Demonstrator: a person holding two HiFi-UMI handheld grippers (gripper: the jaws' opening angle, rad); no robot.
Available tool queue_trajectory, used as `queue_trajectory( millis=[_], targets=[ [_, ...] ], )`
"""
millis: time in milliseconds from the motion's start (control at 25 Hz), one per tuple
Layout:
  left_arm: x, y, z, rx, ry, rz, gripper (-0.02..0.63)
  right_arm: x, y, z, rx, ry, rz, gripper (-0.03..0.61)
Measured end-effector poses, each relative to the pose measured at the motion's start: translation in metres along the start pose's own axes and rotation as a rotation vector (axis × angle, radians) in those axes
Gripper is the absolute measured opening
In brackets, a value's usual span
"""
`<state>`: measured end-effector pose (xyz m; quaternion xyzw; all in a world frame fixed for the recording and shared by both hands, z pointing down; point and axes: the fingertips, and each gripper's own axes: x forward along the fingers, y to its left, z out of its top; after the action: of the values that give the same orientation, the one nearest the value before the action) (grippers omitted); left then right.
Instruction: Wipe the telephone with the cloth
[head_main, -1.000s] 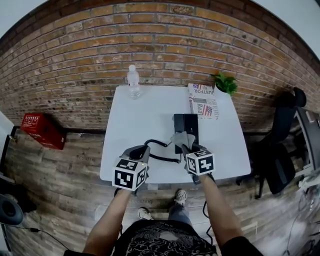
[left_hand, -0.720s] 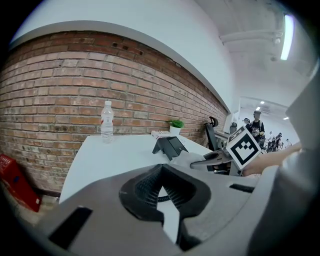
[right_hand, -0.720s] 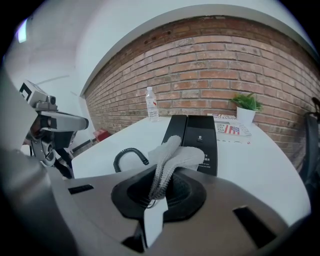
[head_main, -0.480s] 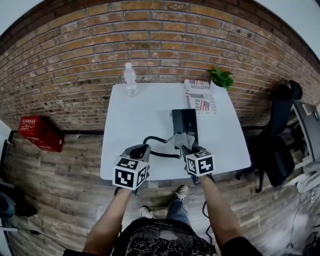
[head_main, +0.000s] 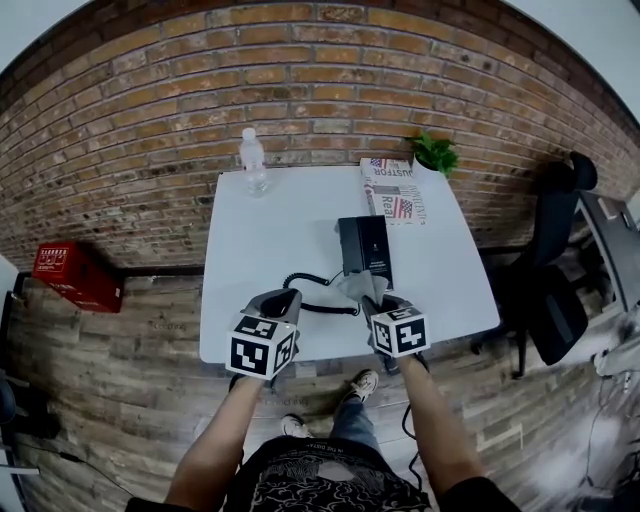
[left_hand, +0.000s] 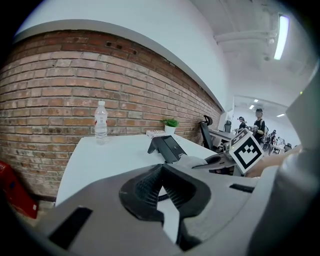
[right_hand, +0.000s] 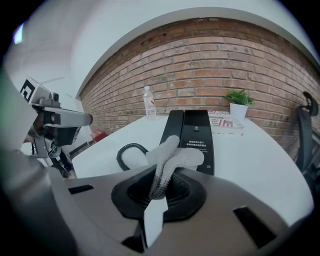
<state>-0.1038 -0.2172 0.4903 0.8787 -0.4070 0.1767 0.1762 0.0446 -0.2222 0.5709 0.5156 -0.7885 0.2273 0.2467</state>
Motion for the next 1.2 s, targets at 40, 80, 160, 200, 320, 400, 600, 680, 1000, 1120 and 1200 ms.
queue_trajectory(
  millis=[40,80,160,200,320,400,600,680,1000,1120,1200],
  targets=[
    [0.0,0.0,0.001,0.001,-0.002,0.0,0.005,-0.002,-0.001,0.003,-0.001,-0.007,-0.002,0.011],
    [0.001,0.001,0.003,0.001,-0.004,0.001,0.005,-0.005,-0.002,0.007,-0.004,-0.015,-0.003,0.011],
    [0.002,0.001,0.006,0.0,-0.007,0.001,0.005,-0.01,-0.006,0.015,-0.011,-0.032,-0.007,0.011],
    [0.002,0.001,0.006,-0.001,-0.007,0.001,0.005,-0.012,-0.008,0.02,-0.015,-0.041,-0.01,0.011],
    [0.006,0.0,0.01,-0.007,-0.008,0.001,0.005,-0.02,-0.015,0.039,-0.027,-0.076,-0.018,0.011],
    [0.01,-0.001,0.012,-0.01,-0.007,0.0,0.005,-0.025,-0.021,0.053,-0.04,-0.096,-0.025,0.011],
    [0.024,-0.003,0.018,-0.019,-0.008,0.003,0.005,-0.032,-0.039,0.091,-0.081,-0.142,-0.031,0.011],
    [0.029,-0.002,0.021,-0.025,-0.01,0.01,0.005,-0.03,-0.048,0.105,-0.099,-0.151,-0.031,0.011],
    [0.052,0.015,0.036,-0.063,-0.022,0.061,0.005,-0.003,-0.074,0.148,-0.163,-0.147,-0.006,0.011],
    [0.058,0.023,0.041,-0.081,-0.026,0.08,0.005,0.01,-0.077,0.162,-0.186,-0.14,0.01,0.011],
    [0.061,0.027,0.042,-0.092,-0.028,0.093,0.005,0.019,-0.079,0.169,-0.201,-0.134,0.022,0.011]
  ],
)
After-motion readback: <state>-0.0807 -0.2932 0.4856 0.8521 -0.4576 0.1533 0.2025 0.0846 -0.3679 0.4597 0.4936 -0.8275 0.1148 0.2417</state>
